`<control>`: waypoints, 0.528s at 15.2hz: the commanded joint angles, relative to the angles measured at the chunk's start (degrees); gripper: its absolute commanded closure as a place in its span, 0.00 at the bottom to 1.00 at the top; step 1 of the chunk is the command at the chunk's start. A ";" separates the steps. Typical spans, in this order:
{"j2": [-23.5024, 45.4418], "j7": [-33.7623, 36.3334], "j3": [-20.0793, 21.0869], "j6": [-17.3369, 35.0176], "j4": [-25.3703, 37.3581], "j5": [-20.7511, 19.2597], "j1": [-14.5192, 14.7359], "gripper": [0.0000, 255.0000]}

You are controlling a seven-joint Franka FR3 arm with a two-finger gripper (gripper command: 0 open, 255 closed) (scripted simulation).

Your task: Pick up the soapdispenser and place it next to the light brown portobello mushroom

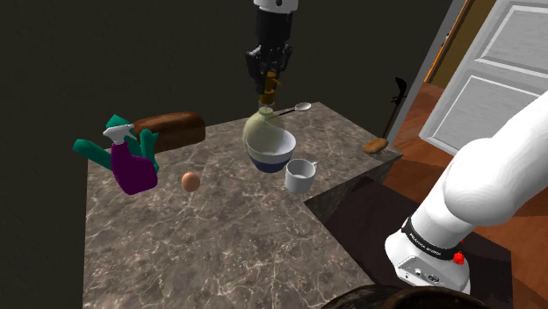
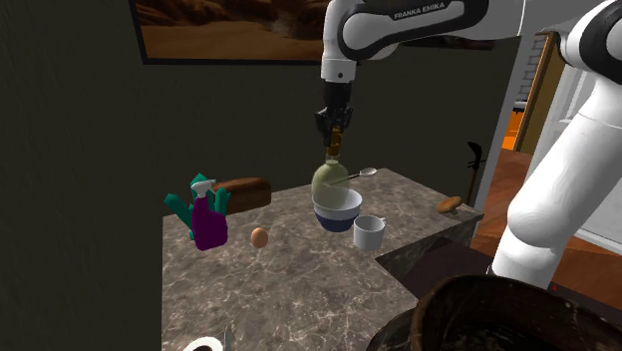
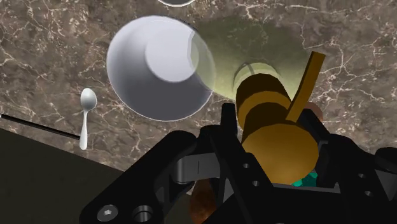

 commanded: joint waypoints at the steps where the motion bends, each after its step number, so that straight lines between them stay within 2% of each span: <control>1: -1.44 -2.99 -1.87 0.10 -1.50 0.20 -0.94 1.00; 8: -5.14 -13.13 -8.69 0.17 -5.50 -0.25 -4.34 1.00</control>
